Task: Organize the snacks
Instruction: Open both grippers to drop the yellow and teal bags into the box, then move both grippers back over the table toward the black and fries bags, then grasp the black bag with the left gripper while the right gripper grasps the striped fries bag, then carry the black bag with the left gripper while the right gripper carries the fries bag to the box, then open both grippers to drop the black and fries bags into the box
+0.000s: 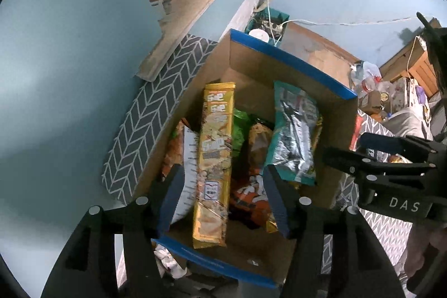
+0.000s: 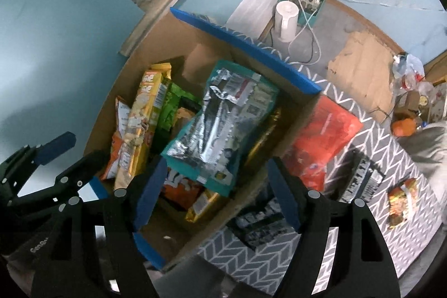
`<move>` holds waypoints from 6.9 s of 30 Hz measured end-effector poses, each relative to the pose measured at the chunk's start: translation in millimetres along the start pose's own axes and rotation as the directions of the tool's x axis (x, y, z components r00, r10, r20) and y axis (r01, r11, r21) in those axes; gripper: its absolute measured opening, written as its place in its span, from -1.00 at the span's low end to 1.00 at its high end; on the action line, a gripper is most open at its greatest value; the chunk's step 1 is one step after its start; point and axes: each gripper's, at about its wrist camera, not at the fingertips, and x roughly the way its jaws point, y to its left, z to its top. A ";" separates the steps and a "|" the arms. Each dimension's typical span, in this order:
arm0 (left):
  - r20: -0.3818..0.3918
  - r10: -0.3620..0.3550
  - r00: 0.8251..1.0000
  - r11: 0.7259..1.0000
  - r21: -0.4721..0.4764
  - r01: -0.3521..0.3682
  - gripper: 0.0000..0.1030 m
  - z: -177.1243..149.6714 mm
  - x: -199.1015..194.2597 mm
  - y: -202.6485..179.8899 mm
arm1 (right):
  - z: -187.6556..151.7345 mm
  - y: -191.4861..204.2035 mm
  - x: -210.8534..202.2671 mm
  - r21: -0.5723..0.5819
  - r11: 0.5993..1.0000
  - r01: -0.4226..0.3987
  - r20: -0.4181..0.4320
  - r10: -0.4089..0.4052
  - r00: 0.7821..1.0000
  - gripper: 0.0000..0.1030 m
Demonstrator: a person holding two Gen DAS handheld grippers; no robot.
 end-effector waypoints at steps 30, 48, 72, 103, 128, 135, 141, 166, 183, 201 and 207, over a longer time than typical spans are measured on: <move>-0.072 -0.057 0.996 0.963 0.258 0.074 0.49 -16.8 3.2 -180.9 | -101.0 -192.2 -40.7 0.107 0.980 0.169 -0.067 -0.163 0.984 0.46; -0.208 -0.098 0.973 0.920 0.354 0.168 0.58 -16.3 67.9 -290.7 | -112.3 -315.6 -8.1 0.095 0.965 0.245 -0.144 -0.231 0.962 0.48; -0.303 -0.020 0.953 0.938 0.324 0.123 0.70 -23.5 150.0 -353.5 | -134.3 -333.7 26.7 0.201 0.960 0.194 -0.149 -0.166 0.975 -0.21; -0.244 -0.060 0.968 0.917 0.369 0.150 -0.27 -43.9 129.9 -335.7 | -182.8 -296.5 -5.4 0.349 0.930 0.113 -0.080 -0.090 0.993 -0.21; -0.230 -0.232 0.945 0.908 0.298 0.296 -0.29 -60.9 32.9 -268.7 | -160.3 -227.9 -61.4 0.257 0.961 0.098 0.001 -0.101 0.995 -0.21; -0.169 -0.253 0.952 0.909 0.295 0.294 -0.29 -53.3 -2.9 -244.4 | -139.8 -198.9 -74.1 0.205 0.975 0.086 0.026 -0.093 0.995 -0.21; -0.108 -0.257 0.960 0.915 0.292 0.277 -0.29 -43.1 -31.1 -218.8 | -119.5 -171.2 -83.2 0.150 0.986 0.077 0.053 -0.086 0.995 -0.21; 0.011 -0.164 0.986 0.985 0.060 0.163 -0.29 -18.5 -36.9 -49.3 | -48.0 -43.1 -62.8 -0.092 0.996 0.019 0.054 -0.015 0.998 -0.21; -0.035 -0.103 0.994 0.995 -0.005 0.103 -0.28 -16.9 8.1 5.7 | -4.3 18.3 -4.2 -0.142 0.990 0.004 -0.030 -0.009 0.999 -0.21; -0.038 -0.092 0.995 0.995 -0.034 0.090 0.30 -17.2 17.6 13.3 | 2.2 19.0 -3.4 -0.110 0.994 0.017 -0.028 -0.020 0.999 0.20; -0.046 -0.083 0.996 0.997 -0.012 0.082 0.36 -19.5 14.7 2.6 | -0.9 6.7 -16.4 -0.093 0.995 0.032 -0.009 -0.033 0.999 0.30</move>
